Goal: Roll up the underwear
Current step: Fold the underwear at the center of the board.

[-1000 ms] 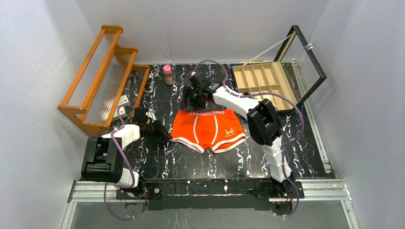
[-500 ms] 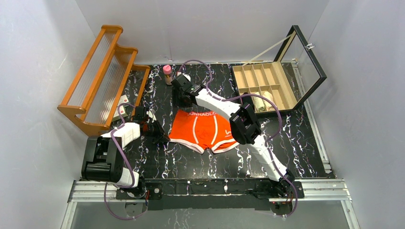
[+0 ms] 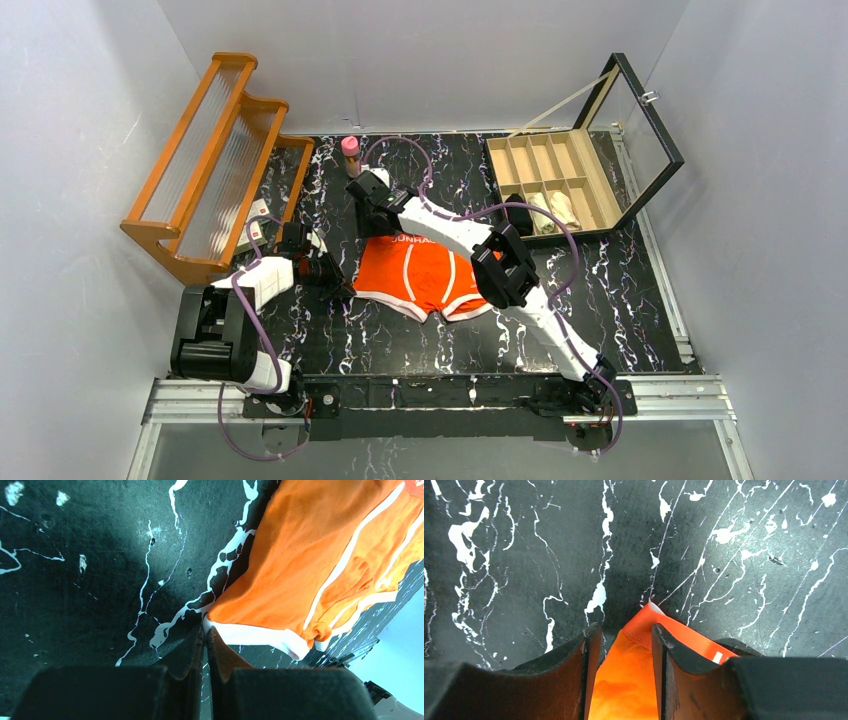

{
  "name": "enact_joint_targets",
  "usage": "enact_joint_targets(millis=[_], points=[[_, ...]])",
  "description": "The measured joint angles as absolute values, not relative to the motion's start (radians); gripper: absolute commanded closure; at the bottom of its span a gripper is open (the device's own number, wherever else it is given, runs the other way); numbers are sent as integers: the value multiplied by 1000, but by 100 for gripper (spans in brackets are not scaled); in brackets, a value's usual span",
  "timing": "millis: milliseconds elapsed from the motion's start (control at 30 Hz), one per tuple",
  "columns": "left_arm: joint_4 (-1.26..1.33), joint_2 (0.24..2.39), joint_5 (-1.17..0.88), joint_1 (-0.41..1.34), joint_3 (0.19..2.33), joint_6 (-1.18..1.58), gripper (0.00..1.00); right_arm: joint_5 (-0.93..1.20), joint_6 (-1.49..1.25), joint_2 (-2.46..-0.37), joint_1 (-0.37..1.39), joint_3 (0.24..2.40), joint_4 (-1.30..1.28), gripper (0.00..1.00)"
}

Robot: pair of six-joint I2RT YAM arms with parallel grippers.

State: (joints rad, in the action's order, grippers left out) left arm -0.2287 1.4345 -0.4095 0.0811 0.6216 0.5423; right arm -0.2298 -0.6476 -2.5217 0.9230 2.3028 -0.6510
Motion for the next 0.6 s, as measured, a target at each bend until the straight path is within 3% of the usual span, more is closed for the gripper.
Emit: enact_joint_targets(millis=[233,400,533,600], points=[[-229,1435,-410,81,622,542,100,-266,-645,-2557,928,2320,-660,56],[-229,1434,-407,81,622,543,100,-331,-614,-2610,942,2401,-669,72],[-232,1430,-401,81,622,544,100,-404,-594,-2610,963,2394,-670,78],[-235,1427,-395,81,622,544,100,-434,-583,-2616,973,2398,-667,76]])
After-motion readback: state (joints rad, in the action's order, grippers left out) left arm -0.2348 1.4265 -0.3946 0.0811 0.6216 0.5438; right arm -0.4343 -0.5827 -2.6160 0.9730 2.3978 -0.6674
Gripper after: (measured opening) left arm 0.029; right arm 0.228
